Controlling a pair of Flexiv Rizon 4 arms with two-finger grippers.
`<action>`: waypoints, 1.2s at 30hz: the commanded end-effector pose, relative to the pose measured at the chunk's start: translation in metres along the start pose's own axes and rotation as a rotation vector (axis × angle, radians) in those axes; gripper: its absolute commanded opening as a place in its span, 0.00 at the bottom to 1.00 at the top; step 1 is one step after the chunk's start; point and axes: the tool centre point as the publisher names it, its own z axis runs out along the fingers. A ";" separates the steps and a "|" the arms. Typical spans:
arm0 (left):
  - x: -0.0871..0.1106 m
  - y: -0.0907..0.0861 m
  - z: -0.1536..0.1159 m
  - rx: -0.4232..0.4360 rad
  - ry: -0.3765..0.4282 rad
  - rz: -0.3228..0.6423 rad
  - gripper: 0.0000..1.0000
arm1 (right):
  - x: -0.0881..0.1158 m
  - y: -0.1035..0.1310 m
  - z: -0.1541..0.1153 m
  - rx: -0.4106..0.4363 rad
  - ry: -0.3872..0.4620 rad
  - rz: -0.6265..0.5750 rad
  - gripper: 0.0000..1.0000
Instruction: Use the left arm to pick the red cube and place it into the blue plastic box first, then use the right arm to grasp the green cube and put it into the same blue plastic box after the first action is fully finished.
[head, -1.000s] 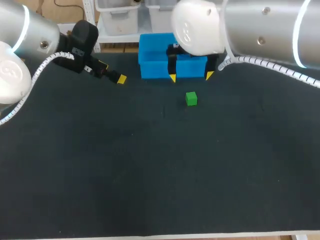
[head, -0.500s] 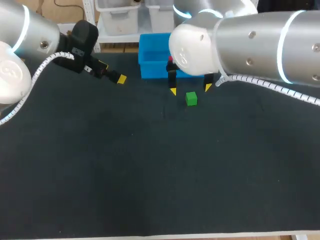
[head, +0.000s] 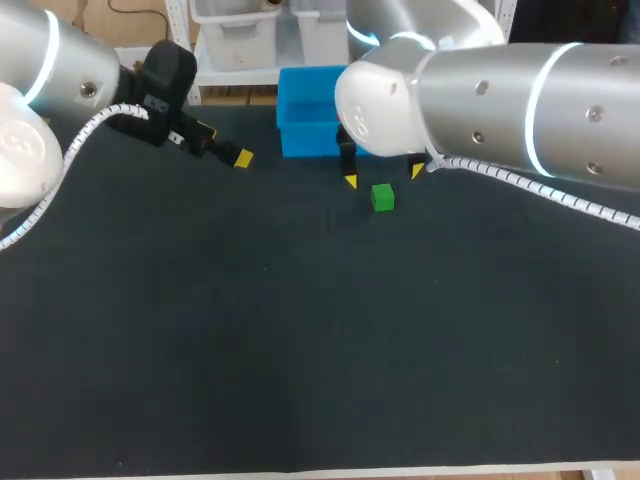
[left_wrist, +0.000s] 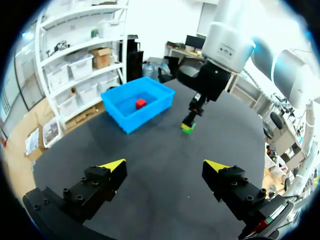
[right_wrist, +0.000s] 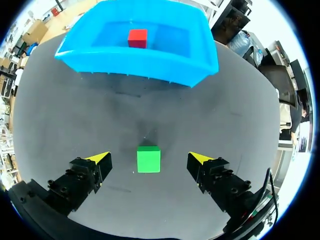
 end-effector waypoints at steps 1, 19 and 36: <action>0.001 0.001 0.000 0.005 -0.007 0.003 1.00 | -0.002 -0.001 0.007 -0.004 0.004 -0.001 1.00; 0.001 0.001 0.000 0.005 -0.007 0.003 1.00 | -0.002 -0.001 0.026 -0.032 -0.004 0.012 1.00; 0.001 0.001 0.000 0.005 -0.007 0.003 1.00 | 0.002 0.007 0.038 -0.048 -0.003 0.030 1.00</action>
